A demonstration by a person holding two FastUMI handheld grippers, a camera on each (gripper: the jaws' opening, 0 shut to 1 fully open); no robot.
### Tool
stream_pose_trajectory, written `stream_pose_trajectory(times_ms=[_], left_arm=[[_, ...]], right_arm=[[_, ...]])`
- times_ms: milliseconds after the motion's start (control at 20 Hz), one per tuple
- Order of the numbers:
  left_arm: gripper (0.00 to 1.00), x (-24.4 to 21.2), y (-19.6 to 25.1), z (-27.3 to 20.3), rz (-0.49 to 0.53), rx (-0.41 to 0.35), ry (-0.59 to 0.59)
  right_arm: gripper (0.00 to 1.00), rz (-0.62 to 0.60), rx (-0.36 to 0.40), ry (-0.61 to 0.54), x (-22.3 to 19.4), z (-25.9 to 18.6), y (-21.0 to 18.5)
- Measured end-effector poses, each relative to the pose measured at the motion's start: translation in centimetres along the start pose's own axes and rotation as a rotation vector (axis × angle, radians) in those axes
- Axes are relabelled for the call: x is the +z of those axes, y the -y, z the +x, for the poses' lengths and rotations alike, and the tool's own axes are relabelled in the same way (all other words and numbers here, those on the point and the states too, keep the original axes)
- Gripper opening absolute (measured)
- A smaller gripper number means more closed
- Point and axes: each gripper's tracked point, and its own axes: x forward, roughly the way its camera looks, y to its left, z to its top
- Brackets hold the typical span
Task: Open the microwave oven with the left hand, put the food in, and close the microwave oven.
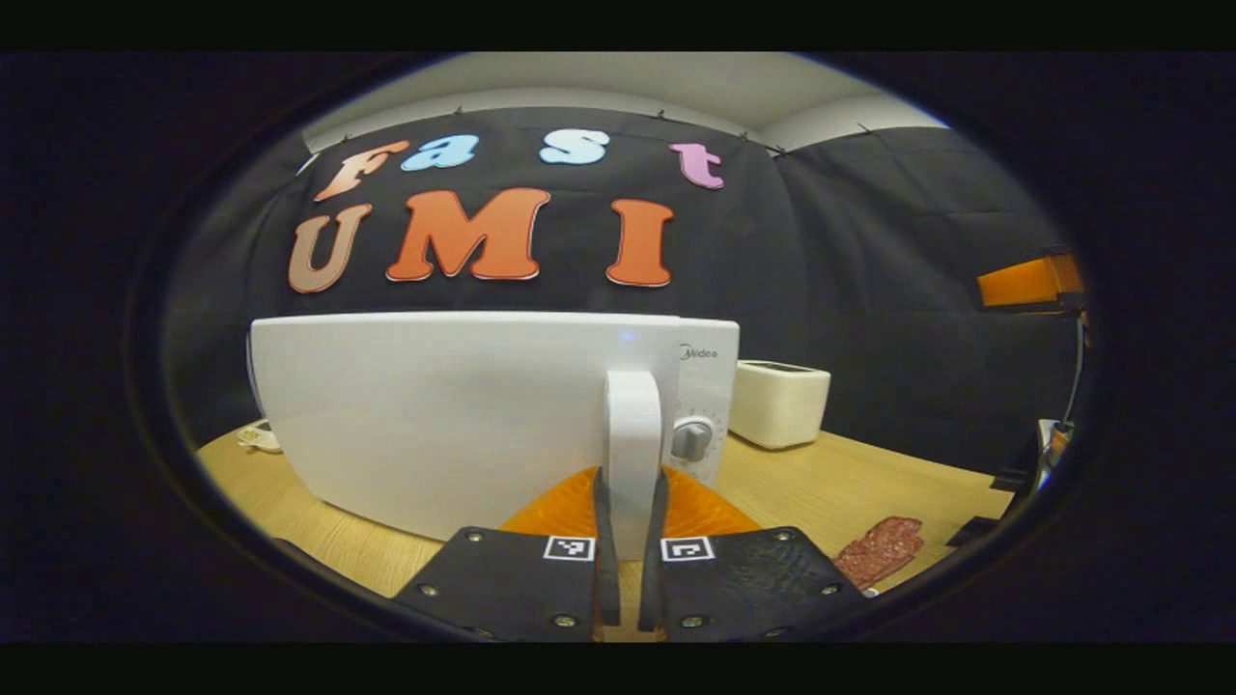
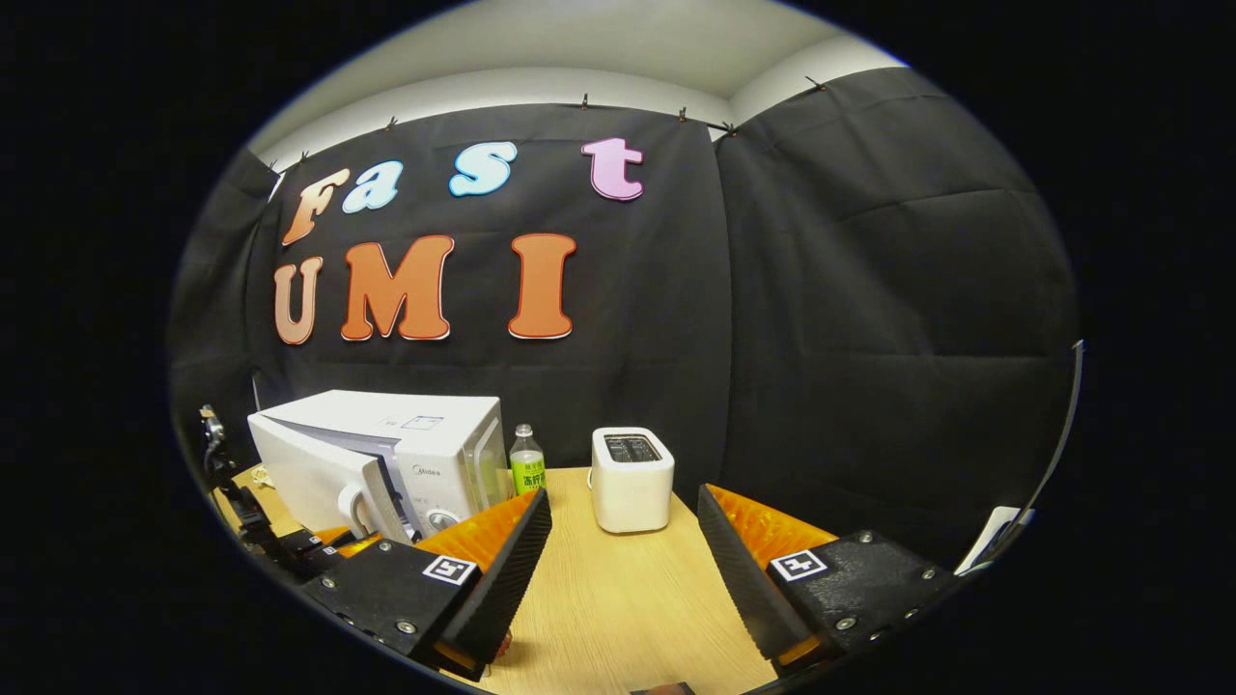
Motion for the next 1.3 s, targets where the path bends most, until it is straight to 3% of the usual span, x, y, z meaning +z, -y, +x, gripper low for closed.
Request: stream_pose_trajectory(times_ms=[150, 200, 650, 1000, 1300], left_arm=[[0.16, -0.1, -0.2, -3.1, 0.005, -0.049, -0.009], [0.10, -0.2, -0.4, -4.2, 0.008, -0.062, -0.011], [0.10, -0.4, -3.0, -12.4, 0.007, -0.126, -0.005], [0.11, -0.6, -6.8, -18.2, -0.004, -0.080, 0.011], [0.11, -0.4, -11.4, -22.6, -0.013, 0.023, 0.016]], right_arm=[[0.95, 0.011, 0.009, -0.005, -0.5, -0.1, -0.6], [0.95, 0.011, 0.010, -0.006, -0.6, -0.2, -0.7], [0.95, 0.006, 0.058, -0.016, -1.5, -1.0, -4.0], [0.95, 0.009, 0.108, -0.010, -1.6, -2.4, -7.1], [0.95, 0.022, 0.138, -0.013, -2.2, -3.2, -9.1]])
